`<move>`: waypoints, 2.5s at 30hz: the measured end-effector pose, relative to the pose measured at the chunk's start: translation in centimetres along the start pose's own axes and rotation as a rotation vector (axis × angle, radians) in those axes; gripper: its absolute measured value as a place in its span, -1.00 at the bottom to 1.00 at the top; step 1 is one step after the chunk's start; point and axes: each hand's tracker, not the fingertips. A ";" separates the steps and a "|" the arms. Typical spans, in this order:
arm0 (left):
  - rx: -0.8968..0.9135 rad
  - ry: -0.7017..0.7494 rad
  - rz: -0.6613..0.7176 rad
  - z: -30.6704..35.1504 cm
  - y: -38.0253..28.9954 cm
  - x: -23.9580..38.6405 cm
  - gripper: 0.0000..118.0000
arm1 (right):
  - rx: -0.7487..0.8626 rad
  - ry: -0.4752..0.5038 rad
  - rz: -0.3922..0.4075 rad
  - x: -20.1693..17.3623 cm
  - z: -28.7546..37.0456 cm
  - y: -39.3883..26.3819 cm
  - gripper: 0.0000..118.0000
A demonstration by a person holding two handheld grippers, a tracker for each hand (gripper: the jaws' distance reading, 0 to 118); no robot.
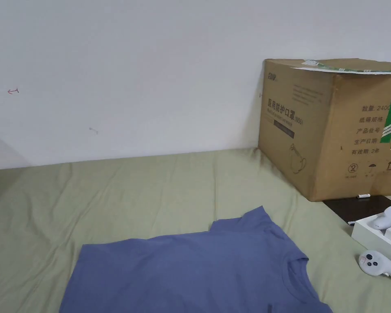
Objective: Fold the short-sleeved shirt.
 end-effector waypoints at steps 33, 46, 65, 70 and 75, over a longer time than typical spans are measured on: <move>0.774 0.071 -0.007 17.1 6.1 8.1 -1.00 | 0.864 0.174 0.150 -17.9 14.7 2.5 -1.00; -0.132 -0.021 0.215 1.2 2.2 -1.6 0.94 | 0.549 0.196 0.128 -16.2 10.7 1.2 -1.00; -0.123 0.039 -0.001 0.7 2.0 4.8 -0.97 | 0.433 0.144 -0.070 -7.6 9.5 3.1 -1.00; -0.080 0.003 0.050 2.2 3.0 4.7 -0.97 | 0.097 0.095 -0.120 -3.3 4.6 5.5 0.91; -0.068 -0.036 0.102 3.2 3.7 4.8 -0.97 | -0.276 -0.056 -0.093 -1.1 -2.8 4.9 0.91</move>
